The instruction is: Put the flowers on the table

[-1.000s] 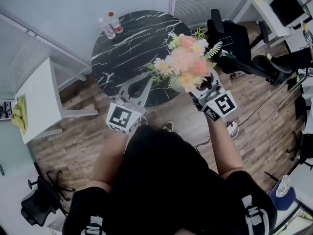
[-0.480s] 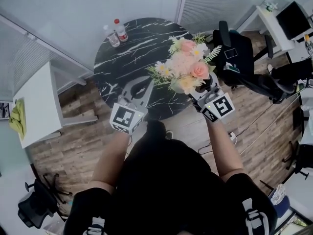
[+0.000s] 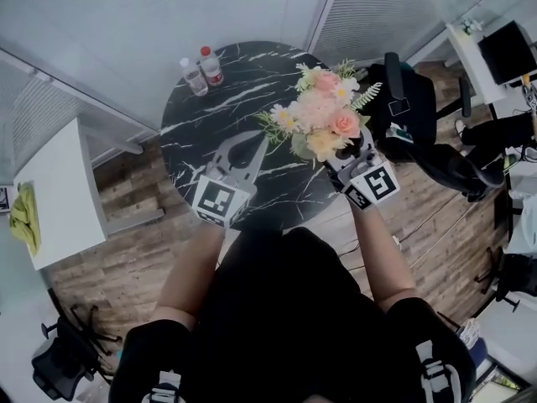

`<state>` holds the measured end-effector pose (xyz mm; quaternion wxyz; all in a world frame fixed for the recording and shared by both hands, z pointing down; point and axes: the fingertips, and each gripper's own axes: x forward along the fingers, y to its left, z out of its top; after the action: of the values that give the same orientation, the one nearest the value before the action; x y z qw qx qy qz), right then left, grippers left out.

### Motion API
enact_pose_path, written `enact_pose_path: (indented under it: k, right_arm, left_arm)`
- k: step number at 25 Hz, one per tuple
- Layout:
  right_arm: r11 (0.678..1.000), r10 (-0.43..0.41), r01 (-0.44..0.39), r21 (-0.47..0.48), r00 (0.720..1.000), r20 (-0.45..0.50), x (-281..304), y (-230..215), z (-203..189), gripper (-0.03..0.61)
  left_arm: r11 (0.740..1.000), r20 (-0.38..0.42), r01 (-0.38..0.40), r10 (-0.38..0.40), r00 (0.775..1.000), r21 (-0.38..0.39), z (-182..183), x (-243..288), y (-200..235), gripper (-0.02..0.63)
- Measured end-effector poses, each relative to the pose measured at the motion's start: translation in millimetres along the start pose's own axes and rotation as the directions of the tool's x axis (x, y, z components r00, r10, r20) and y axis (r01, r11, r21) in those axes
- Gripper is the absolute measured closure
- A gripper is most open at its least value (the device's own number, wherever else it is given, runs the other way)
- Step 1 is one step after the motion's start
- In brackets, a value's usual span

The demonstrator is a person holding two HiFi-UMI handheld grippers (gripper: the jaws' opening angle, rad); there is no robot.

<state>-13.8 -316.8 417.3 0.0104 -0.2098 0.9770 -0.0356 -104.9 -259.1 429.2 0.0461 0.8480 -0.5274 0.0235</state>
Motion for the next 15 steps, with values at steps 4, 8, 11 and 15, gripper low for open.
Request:
enact_pose_path:
  k: [4, 8, 11, 15]
  right_arm:
    - [1.000, -0.011, 0.011, -0.003, 1.000, -0.006, 24, -17, -8, 0.233]
    - [1.000, -0.006, 0.006, -0.002, 1.000, -0.012, 43, -29, -17, 0.233]
    - [1.000, 0.011, -0.011, 0.001, 1.000, -0.010, 59, -43, -27, 0.233]
    - [1.000, 0.027, -0.027, 0.000, 1.000, -0.010, 80, -63, -43, 0.233]
  left_arm:
    - [1.000, -0.002, 0.010, -0.010, 1.000, -0.012, -8, 17, 18, 0.601]
    - [1.000, 0.030, -0.012, 0.013, 0.999, -0.005, -15, 26, 31, 0.601]
    - [0.999, 0.063, -0.037, 0.036, 0.997, 0.012, -18, 37, 41, 0.601]
    - [0.997, 0.059, -0.076, 0.075, 0.995, 0.009, -34, 54, 58, 0.601]
